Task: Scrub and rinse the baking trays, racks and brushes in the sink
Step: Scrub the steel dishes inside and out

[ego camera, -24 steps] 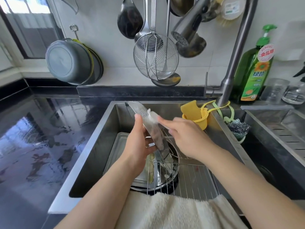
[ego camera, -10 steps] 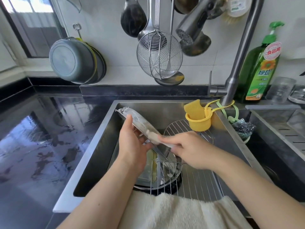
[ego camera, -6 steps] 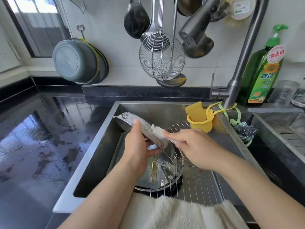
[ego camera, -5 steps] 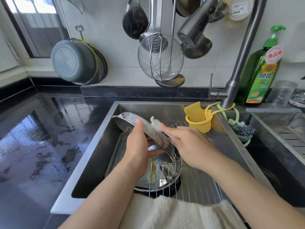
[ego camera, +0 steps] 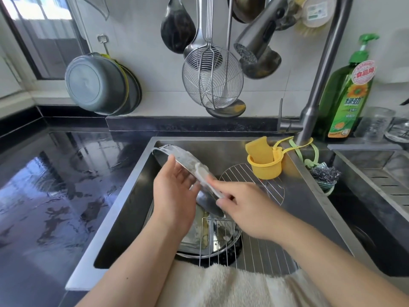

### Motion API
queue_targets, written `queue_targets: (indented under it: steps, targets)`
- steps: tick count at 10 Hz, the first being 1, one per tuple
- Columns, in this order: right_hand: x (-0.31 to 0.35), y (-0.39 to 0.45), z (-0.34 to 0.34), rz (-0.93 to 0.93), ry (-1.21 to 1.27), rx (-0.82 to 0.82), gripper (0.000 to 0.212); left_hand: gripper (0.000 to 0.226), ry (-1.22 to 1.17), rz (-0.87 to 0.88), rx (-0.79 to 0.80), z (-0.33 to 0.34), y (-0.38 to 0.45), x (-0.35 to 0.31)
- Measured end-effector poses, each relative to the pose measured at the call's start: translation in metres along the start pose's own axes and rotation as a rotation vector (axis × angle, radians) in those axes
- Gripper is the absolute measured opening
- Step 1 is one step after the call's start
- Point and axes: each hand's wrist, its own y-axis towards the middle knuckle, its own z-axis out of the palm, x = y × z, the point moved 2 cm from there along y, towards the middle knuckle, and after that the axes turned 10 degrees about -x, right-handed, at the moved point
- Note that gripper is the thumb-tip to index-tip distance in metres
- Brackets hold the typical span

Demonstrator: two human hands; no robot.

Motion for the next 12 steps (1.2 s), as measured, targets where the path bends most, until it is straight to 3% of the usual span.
queue_targets:
  steps: [1,2,3,5,6,7,8,9,10,11,12]
  targets:
    - [-0.003,0.007,0.003,0.008,-0.03,-0.024,0.064,0.042,0.054,0.007,0.027,0.002,0.001,0.001]
    - [-0.009,0.005,-0.001,-0.005,-0.074,-0.021,0.08,0.037,0.306,-0.012,0.059,0.01,-0.008,0.008]
    - [-0.001,0.002,0.002,-0.06,-0.065,0.007,0.083,0.049,0.36,-0.064,0.054,0.01,-0.011,0.012]
    - [-0.017,0.014,-0.005,-0.015,-0.053,-0.115,0.079,0.061,0.262,-0.003,-0.01,0.005,-0.009,0.006]
    - [-0.007,0.008,0.005,-0.084,-0.007,-0.015,0.068,0.067,0.241,0.031,-0.047,0.003,-0.006,0.004]
    - [-0.015,0.015,0.002,-0.048,-0.074,-0.07,0.062,0.066,0.194,0.018,-0.07,0.001,-0.004,0.002]
    - [-0.017,0.01,-0.001,-0.047,-0.093,0.001,0.062,0.067,0.189,0.006,-0.071,0.002,-0.004,-0.001]
    - [-0.011,0.004,0.0,-0.061,-0.121,0.028,0.06,0.071,0.198,-0.012,-0.056,0.003,-0.003,0.001]
    - [-0.014,0.011,-0.004,-0.023,-0.14,-0.065,0.061,0.074,0.222,-0.022,-0.014,0.006,-0.003,0.005]
    - [-0.001,0.008,0.005,-0.088,-0.078,-0.047,0.074,0.078,0.291,-0.031,0.047,0.007,-0.006,0.007]
    - [0.001,0.013,0.007,-0.109,-0.086,-0.06,0.073,0.076,0.316,-0.027,0.058,0.006,-0.007,0.007]
